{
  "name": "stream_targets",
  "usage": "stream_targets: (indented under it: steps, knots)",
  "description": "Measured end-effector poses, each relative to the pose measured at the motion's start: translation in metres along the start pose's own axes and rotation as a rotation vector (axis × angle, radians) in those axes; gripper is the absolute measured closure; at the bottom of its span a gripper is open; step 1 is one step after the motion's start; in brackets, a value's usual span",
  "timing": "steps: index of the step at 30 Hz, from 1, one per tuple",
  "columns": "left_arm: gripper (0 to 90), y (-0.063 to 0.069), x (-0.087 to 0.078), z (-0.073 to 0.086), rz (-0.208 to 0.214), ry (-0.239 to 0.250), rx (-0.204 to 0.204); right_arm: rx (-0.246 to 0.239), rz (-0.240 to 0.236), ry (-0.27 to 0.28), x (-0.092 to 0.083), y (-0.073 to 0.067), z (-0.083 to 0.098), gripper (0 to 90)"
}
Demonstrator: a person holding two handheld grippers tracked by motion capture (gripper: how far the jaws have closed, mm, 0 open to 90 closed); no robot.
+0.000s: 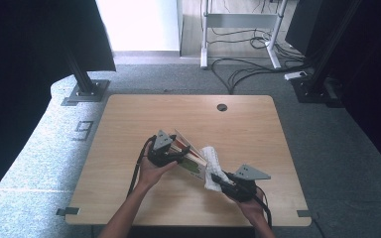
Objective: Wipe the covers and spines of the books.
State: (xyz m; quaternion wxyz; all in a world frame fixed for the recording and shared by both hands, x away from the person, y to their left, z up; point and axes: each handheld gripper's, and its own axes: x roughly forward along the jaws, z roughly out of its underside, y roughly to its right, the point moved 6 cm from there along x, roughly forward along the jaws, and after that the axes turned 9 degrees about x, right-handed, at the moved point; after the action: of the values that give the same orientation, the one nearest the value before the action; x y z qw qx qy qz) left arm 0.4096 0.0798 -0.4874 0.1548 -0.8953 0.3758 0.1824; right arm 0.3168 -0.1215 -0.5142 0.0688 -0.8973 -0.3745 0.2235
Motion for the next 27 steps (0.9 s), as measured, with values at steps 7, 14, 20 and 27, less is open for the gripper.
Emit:
stream_targets:
  steps: [7, 14, 20, 27]
  knots:
    - [29.5, 0.0, 0.0, 0.0, 0.001, 0.001, 0.001, 0.028, 0.03, -0.009, 0.012, 0.001, 0.001, 67.9]
    - [29.6, 0.0, -0.001, 0.0, 0.0, -0.002, 0.003, 0.047, 0.063, -0.076, 0.023, 0.005, 0.016, 68.0]
    - [29.7, 0.0, -0.001, 0.001, 0.003, -0.001, 0.001, 0.062, 0.093, -0.152, 0.034, 0.011, 0.032, 68.0]
    - [29.8, 0.0, -0.001, 0.001, 0.006, 0.001, -0.004, 0.075, 0.123, -0.247, 0.045, 0.02, 0.047, 67.9]
